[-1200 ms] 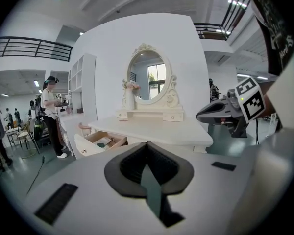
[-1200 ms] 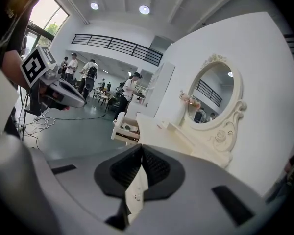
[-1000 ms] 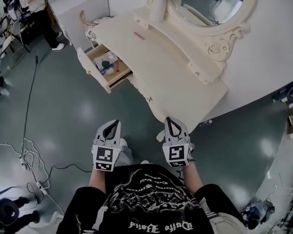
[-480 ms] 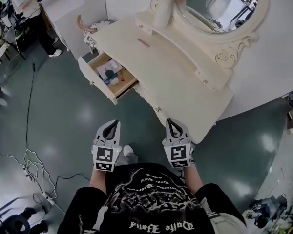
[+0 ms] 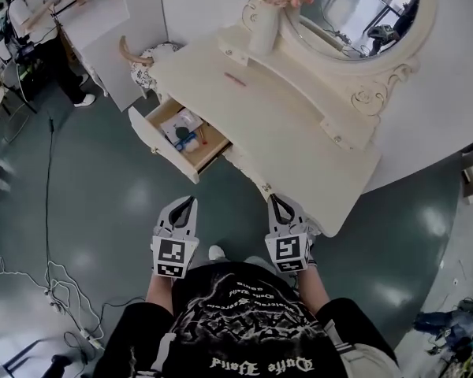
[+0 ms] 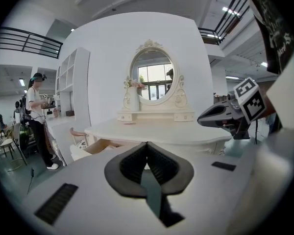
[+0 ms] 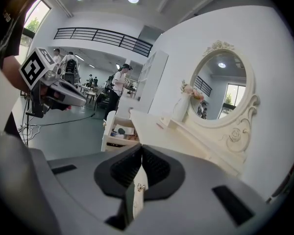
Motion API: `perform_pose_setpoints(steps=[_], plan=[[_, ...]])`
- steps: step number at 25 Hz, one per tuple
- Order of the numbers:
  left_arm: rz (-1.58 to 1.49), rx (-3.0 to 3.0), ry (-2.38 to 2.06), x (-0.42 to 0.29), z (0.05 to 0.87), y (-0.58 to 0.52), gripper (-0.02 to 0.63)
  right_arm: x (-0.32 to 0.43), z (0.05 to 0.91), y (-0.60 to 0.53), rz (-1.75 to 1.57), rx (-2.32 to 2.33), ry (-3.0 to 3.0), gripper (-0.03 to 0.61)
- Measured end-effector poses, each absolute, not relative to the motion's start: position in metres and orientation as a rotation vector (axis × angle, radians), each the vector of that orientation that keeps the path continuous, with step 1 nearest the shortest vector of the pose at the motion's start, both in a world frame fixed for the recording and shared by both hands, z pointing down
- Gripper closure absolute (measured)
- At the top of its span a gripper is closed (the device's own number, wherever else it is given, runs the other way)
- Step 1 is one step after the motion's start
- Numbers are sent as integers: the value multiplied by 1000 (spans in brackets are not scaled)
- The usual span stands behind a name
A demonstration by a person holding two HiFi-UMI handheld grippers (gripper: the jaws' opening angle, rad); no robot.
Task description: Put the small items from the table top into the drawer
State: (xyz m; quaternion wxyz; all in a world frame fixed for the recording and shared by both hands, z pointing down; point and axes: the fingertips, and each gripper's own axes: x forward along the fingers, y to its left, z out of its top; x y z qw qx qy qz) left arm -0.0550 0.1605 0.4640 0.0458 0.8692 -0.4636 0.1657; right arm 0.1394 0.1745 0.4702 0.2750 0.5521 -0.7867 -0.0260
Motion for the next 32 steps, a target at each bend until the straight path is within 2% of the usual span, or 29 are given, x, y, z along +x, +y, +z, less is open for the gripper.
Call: perform_pose_setpoints(steps=[19, 32], plan=[[549, 2617, -1449, -88, 470, 153, 598, 123, 476, 169, -71, 1435, -2064, 568], [555, 2544, -1531, -83, 470, 103, 598, 122, 468, 90, -117, 1362, -2147, 568]])
